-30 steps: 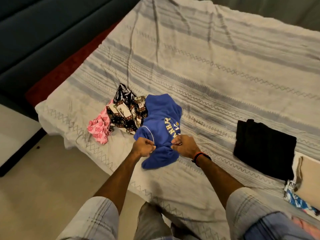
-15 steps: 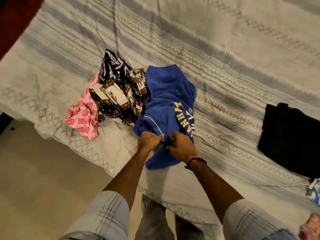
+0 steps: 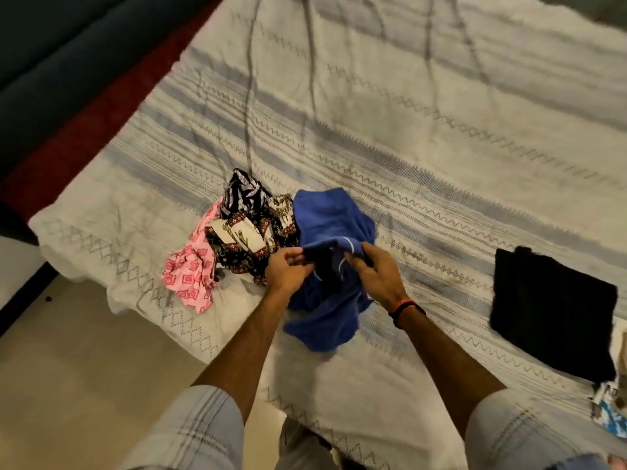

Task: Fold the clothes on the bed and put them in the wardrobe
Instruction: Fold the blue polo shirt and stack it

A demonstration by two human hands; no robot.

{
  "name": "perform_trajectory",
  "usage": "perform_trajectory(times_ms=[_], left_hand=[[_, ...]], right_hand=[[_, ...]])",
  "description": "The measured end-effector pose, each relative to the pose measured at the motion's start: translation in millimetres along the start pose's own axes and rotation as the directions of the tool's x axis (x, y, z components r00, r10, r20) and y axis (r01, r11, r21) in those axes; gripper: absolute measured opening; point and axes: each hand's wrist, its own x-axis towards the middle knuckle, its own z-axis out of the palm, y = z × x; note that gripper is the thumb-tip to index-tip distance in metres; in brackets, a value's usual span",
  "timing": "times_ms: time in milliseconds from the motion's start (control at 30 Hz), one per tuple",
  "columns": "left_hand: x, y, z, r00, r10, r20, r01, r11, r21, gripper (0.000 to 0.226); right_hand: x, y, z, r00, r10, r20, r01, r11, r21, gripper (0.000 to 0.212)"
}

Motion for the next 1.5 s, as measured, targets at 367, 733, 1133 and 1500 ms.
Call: perform_trajectory(times_ms=[367,733,1133,1500], left_hand=[[-93,94,4,0.875,0.481,-0.052,-0.457,0.857,0.24,0.077],[-192,146,-3,0.797,0.527,0.294,-0.584,0.797,0.153,0.023],[-238,213,-42,0.688,0.718,0.105,-0.715,0.646,0.267,0.027],[-266,271,-77,0.657,0.533,0.533,-0.722,0.65,0.238,0.017]], right_hand=[[-56,-140,-118,0.943,-0.316,0.105,0.253,0.884,0.393,0.062],[-124,-206,-212,0.862,-0.5,0.087,0.457,0.84,0.294,0.019],[-119,-194,-299,0.847,-0.531,0.021,0.501,0.785,-0.364,0.036],[-119,-191,-316,0.876,-0.449,-0.177,0.28,0.771,-0.572,0.011]])
